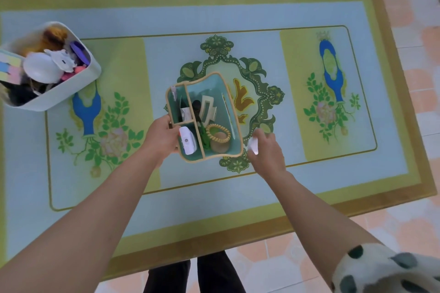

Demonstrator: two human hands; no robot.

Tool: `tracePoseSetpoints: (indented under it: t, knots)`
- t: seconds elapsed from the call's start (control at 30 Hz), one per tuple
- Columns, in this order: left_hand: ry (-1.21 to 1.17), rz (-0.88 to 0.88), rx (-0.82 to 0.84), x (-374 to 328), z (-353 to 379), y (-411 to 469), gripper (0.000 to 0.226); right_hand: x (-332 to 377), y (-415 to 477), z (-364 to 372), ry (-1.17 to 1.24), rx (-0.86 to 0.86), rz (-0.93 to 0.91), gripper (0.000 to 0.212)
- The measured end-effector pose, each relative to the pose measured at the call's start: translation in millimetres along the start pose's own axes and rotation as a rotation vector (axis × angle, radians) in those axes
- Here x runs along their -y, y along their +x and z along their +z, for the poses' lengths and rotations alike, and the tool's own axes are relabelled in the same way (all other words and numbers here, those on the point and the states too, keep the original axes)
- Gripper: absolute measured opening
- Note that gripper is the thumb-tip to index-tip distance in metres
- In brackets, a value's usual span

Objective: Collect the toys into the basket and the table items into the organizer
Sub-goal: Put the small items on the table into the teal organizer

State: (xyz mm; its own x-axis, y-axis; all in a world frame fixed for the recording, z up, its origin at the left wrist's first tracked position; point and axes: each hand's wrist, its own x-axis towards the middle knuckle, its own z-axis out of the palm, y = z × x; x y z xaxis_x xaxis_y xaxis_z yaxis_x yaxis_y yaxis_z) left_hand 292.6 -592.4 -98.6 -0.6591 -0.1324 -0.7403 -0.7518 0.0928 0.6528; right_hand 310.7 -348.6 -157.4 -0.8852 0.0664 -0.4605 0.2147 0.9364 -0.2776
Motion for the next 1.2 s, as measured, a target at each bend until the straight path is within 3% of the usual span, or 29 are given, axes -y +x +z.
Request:
tracePoseSetpoints:
  t: [0.17, 0.27, 0.47, 0.73, 0.8, 1.03, 1.2]
  knots:
    - [0.003, -0.019, 0.021, -0.7, -0.8, -1.4, 0.021, 29.8, -1.8, -41.4, 0.301, -0.24, -0.176, 0.042]
    - [-0.007, -0.037, 0.028, -1.0, -1.3, -1.0, 0.023, 61.3, -7.1, -61.3, 0.397, -0.255, -0.316, 0.042]
    - [-0.033, -0.036, 0.047, 0.3, -3.3, -0.9, 0.026, 121.6, 15.6, -54.8, 0.089, -0.064, -0.395, 0.021]
    - [-0.063, -0.034, 0.075, 6.2, -7.3, 2.5, 0.03, 149.6, 58.9, -31.9, -0.219, -0.033, -0.364, 0.049]
    - [-0.06, -0.015, 0.081, 6.6, -8.5, 1.7, 0.031, 151.2, 63.5, -29.5, -0.27, -0.022, -0.39, 0.047]
    - [-0.086, 0.007, 0.089, 4.7, -9.4, 0.9, 0.028, 148.4, 67.0, -31.4, -0.256, -0.024, -0.436, 0.031]
    - [-0.076, -0.003, 0.087, 2.4, -9.0, -0.3, 0.027, 136.8, 61.5, -46.2, -0.103, -0.112, -0.495, 0.024]
